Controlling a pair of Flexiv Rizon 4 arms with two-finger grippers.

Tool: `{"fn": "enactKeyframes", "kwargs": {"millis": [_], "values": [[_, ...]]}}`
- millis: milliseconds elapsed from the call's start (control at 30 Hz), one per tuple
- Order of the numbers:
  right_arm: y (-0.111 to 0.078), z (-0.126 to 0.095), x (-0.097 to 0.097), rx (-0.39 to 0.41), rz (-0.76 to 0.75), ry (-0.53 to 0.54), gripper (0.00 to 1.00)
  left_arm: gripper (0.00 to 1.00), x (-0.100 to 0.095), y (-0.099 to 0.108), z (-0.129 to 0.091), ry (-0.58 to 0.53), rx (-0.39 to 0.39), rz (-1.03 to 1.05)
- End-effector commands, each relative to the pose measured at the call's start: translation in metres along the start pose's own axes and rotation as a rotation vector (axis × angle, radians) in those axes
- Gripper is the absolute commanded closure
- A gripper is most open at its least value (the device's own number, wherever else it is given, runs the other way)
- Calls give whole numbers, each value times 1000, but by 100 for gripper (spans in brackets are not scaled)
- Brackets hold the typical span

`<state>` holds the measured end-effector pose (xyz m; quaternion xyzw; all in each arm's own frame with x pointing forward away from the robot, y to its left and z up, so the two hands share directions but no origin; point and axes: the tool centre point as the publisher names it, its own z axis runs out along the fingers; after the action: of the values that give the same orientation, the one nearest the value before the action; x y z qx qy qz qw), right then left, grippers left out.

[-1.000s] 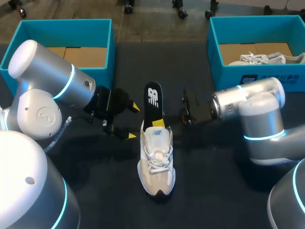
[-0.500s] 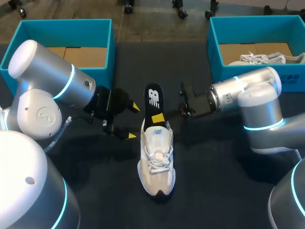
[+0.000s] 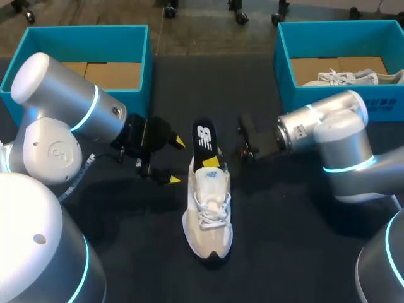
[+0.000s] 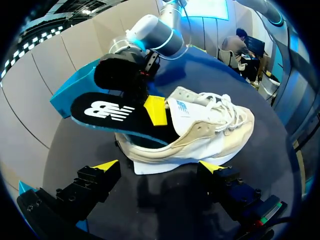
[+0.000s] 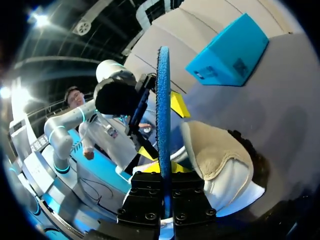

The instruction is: Take the shoe out of the shoebox, open the shoe tongue, remove and reinsert the insole, then place the shoe into the shoebox

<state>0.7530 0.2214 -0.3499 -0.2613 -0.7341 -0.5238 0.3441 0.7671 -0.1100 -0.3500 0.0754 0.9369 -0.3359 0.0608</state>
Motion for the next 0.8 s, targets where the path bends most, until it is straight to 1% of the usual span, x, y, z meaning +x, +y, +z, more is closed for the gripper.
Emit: {"fn": "enactKeyframes", "kwargs": {"millis": [33, 200, 233, 267, 300, 333, 367, 500, 633, 733, 800], "values": [[-14, 8, 5, -21, 11, -31, 100, 0, 1, 0, 0, -2, -1, 1], [-19, 11, 7, -24, 25, -39, 100, 0, 1, 0, 0, -2, -1, 1], [-19, 11, 7, -23, 26, -40, 98, 0, 1, 0, 0, -2, -1, 1], [-17, 11, 7, -21, 27, -43, 89, 0, 1, 0, 0, -2, -1, 1], [-15, 11, 8, -17, 23, -50, 86, 0, 1, 0, 0, -2, -1, 1], [-14, 10, 8, -16, 22, -51, 86, 0, 1, 0, 0, -2, -1, 1], [-11, 8, 8, -12, 13, -59, 83, 0, 1, 0, 0, -2, -1, 1], [-1, 4, 10, -3, -8, -72, 77, 0, 1, 0, 0, -2, -1, 1], [6, 0, 11, 2, -25, -84, 73, 0, 1, 0, 0, -2, -1, 1], [12, -4, 9, 5, -40, -94, 72, 0, 1, 0, 0, -2, -1, 1], [15, -6, 8, 5, -48, -95, 73, 0, 1, 0, 0, -2, -1, 1]]}}
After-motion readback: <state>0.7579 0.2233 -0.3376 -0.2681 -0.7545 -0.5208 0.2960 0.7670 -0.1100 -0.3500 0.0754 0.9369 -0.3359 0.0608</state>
